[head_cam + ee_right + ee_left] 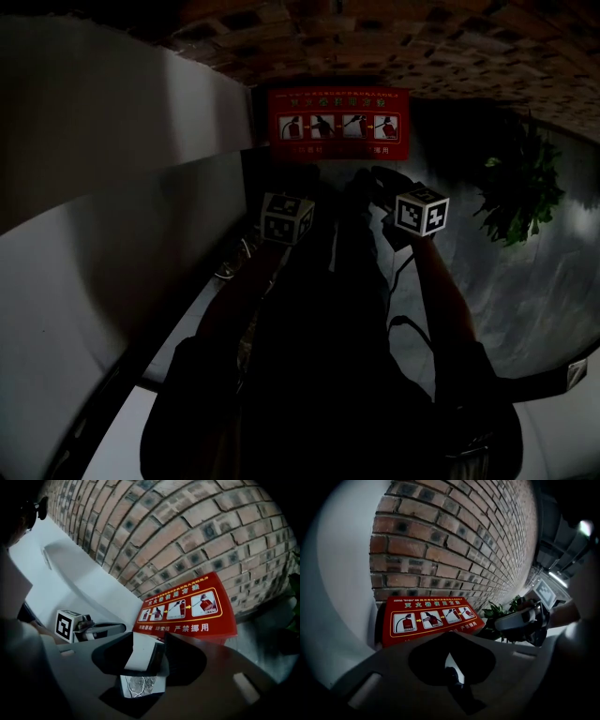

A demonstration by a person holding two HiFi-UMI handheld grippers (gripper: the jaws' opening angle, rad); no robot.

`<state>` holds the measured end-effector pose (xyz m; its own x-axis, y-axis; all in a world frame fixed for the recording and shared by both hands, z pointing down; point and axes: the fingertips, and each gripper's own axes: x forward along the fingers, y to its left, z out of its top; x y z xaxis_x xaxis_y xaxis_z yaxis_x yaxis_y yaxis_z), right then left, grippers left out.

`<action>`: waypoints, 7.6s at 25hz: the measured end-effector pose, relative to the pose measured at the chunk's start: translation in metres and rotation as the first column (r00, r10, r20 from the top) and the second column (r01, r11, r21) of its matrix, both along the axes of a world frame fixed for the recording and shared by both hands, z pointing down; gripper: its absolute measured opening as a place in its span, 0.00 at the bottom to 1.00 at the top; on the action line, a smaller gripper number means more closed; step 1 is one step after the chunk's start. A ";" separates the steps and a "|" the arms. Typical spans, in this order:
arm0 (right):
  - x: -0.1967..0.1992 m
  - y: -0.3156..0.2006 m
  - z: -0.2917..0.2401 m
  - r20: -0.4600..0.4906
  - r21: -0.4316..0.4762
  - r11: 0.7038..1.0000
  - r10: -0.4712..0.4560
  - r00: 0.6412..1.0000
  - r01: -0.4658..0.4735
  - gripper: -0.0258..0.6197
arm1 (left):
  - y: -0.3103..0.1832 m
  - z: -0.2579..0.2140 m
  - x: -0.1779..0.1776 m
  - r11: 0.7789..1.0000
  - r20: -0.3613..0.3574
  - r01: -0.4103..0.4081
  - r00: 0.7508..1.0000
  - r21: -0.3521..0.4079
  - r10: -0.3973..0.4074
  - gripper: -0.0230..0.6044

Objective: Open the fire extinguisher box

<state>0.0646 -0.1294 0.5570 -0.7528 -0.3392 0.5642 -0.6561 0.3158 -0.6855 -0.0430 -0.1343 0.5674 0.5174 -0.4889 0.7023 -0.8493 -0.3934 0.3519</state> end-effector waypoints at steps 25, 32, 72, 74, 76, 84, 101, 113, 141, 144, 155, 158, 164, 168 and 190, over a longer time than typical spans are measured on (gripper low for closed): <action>0.012 -0.021 0.085 0.140 -0.164 0.978 0.150 0.979 -0.126 0.39 | 0.003 0.130 0.033 0.986 -0.010 0.103 0.994 -0.129 -0.105 0.04; 0.000 -0.017 0.089 0.189 -0.198 0.973 0.153 0.970 -0.115 0.42 | -0.006 0.133 0.031 0.986 -0.009 0.121 0.992 -0.114 -0.122 0.04; 0.000 -0.035 -0.019 0.338 0.013 0.997 0.070 0.939 -0.078 0.30 | -0.004 0.147 0.012 0.995 0.073 0.044 0.997 -0.090 -0.037 0.04; 0.000 -0.041 -0.026 0.344 0.018 0.996 0.073 0.936 -0.085 0.30 | -0.008 0.144 0.012 0.995 0.074 0.041 0.997 -0.091 -0.034 0.04; 0.001 -0.052 -0.034 0.352 0.020 0.995 0.081 0.933 -0.094 0.30 | -0.016 0.139 0.013 0.995 0.076 0.034 0.997 -0.094 -0.027 0.04; 0.002 -0.065 -0.047 0.354 0.059 0.992 0.081 0.932 -0.109 0.29 | -0.016 0.137 0.014 0.996 0.088 -0.021 0.996 -0.086 0.029 0.04; -0.001 -0.109 -0.072 0.327 0.186 0.973 0.071 0.942 -0.138 0.26 | -0.013 0.148 0.013 0.995 0.042 -0.024 0.999 -0.096 0.029 0.04; 0.000 -0.134 -0.080 0.322 0.208 0.963 0.100 0.941 -0.174 0.29 | -0.017 0.130 0.013 0.995 0.010 -0.029 1.000 -0.092 0.030 0.04; 0.004 -0.195 -0.091 0.298 0.279 0.936 0.128 0.946 -0.215 0.31 | -0.016 0.134 0.012 0.992 -0.003 -0.027 1.000 -0.122 0.027 0.04; 0.001 -0.200 -0.092 0.301 0.285 0.935 0.122 0.946 -0.211 0.30 | -0.016 0.135 0.014 0.992 -0.003 -0.031 1.000 -0.121 0.031 0.04; 0.017 -0.219 -0.084 0.252 0.297 0.922 0.175 0.952 -0.248 0.27 | -0.015 0.136 0.012 0.991 -0.004 -0.043 0.999 -0.125 0.043 0.04; 0.022 -0.223 -0.083 0.241 0.298 0.919 0.188 0.952 -0.257 0.27 | -0.016 0.135 0.012 0.991 -0.004 -0.040 0.999 -0.125 0.040 0.04; 0.028 -0.224 -0.082 0.237 0.303 0.913 0.205 0.950 -0.273 0.27 | -0.017 0.135 0.011 0.992 -0.001 -0.045 0.999 -0.121 0.045 0.04; 0.030 -0.218 -0.081 0.212 0.314 0.916 0.190 0.959 -0.251 0.31 | -0.016 0.135 0.016 0.990 -0.020 -0.024 1.000 -0.142 0.021 0.04; 0.036 -0.171 -0.118 0.192 0.355 0.919 0.106 0.976 -0.170 0.04 | -0.015 0.113 0.035 0.988 -0.050 -0.079 0.996 -0.132 0.073 0.04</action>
<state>0.1003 -0.3008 0.4390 -0.7551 -0.6056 0.2512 -0.5987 0.4808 -0.6406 -0.0079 -0.1494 0.6807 0.5820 -0.3502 0.7339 -0.8008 -0.4036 0.4425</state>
